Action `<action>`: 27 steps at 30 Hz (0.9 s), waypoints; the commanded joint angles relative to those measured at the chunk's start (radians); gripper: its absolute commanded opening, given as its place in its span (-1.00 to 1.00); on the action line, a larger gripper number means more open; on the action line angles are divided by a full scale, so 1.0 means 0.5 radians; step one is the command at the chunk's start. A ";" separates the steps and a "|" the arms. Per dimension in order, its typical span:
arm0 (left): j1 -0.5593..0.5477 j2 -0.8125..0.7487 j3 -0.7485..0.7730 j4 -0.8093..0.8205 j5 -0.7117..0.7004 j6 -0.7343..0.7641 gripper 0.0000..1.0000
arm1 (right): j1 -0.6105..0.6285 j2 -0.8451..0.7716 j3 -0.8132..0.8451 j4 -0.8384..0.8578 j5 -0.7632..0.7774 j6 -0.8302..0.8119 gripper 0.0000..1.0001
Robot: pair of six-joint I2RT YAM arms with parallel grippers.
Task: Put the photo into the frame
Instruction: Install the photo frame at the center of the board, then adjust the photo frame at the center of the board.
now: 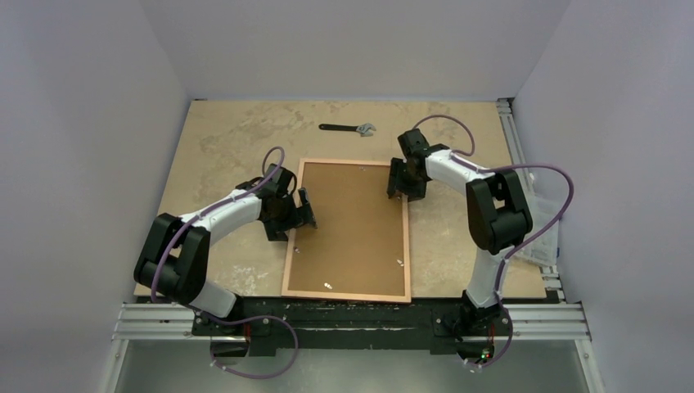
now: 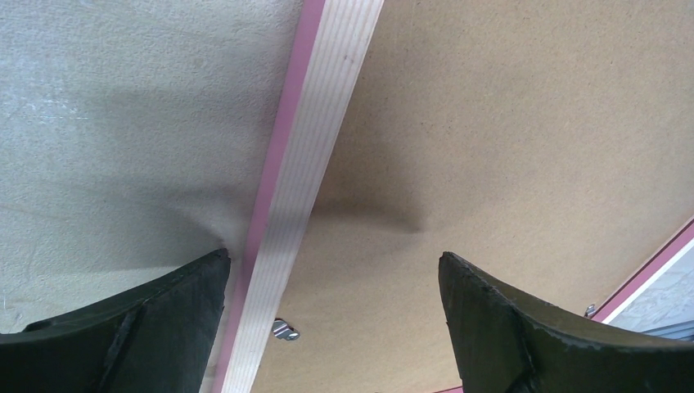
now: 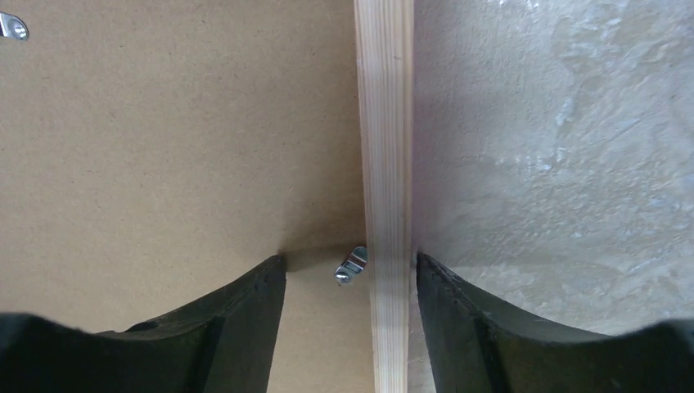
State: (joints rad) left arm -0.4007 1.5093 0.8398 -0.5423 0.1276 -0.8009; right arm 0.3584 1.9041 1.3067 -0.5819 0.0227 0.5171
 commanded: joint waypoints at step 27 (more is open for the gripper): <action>-0.024 0.111 -0.001 -0.012 -0.078 0.069 0.86 | -0.013 0.022 -0.102 0.051 0.039 0.038 -1.00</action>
State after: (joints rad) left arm -0.4049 1.5242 0.8551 -0.5579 0.1261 -0.7921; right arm 0.3531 1.9060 1.3045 -0.5774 0.0334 0.5251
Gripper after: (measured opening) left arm 0.946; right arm 0.175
